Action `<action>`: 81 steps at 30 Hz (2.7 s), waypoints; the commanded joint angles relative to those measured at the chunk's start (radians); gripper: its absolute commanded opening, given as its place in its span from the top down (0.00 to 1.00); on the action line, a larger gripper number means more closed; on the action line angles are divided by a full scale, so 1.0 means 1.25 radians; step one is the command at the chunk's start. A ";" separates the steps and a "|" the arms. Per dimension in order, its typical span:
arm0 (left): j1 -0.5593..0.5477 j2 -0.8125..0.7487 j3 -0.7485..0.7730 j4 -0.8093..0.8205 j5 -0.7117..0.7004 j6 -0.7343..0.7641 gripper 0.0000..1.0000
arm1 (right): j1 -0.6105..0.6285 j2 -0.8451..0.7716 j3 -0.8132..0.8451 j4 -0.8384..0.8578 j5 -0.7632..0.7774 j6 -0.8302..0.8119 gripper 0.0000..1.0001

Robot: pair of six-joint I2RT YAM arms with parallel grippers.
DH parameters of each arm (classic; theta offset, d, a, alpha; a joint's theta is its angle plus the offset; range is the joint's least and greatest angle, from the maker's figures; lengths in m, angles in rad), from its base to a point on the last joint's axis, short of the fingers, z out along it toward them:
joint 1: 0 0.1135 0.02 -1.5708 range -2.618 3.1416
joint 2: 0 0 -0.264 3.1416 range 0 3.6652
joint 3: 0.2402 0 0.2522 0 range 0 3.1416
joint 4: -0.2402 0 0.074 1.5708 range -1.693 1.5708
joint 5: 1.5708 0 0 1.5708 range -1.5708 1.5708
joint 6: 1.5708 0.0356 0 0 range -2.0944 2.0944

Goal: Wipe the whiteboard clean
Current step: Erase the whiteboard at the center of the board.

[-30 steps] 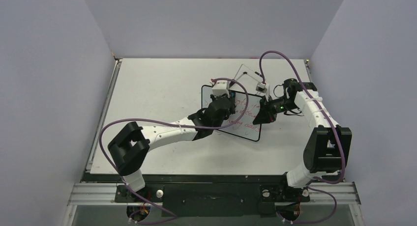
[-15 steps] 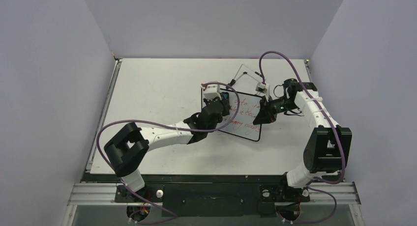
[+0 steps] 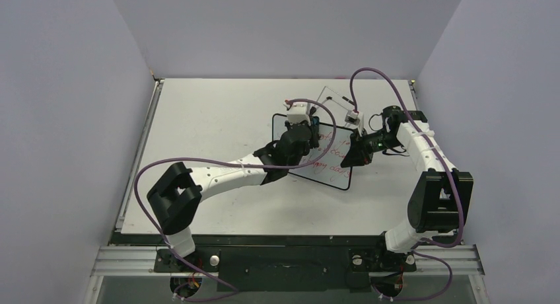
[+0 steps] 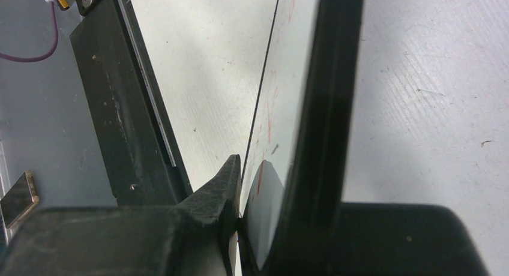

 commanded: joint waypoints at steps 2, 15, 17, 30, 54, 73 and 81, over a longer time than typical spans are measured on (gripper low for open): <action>0.011 0.024 0.086 0.049 0.108 0.005 1.00 | 0.040 -0.011 0.012 -0.087 0.008 -0.092 1.00; -0.013 0.000 -0.110 0.051 0.105 -0.048 1.00 | 0.037 -0.009 0.013 -0.094 0.006 -0.099 1.00; -0.016 0.002 -0.103 0.010 0.068 -0.019 1.00 | 0.036 -0.010 0.013 -0.095 0.006 -0.100 1.00; 0.035 -0.011 0.001 -0.077 0.040 0.077 1.00 | 0.037 -0.012 0.014 -0.097 0.004 -0.102 1.00; 0.004 -0.006 -0.139 -0.015 0.063 0.001 1.00 | 0.035 -0.011 0.015 -0.103 0.003 -0.109 1.00; 0.048 -0.035 -0.011 0.022 0.210 0.049 1.00 | 0.033 -0.007 0.017 -0.108 0.003 -0.115 1.00; -0.032 -0.012 -0.106 0.101 0.226 -0.010 1.00 | 0.033 -0.006 0.016 -0.108 0.004 -0.115 1.00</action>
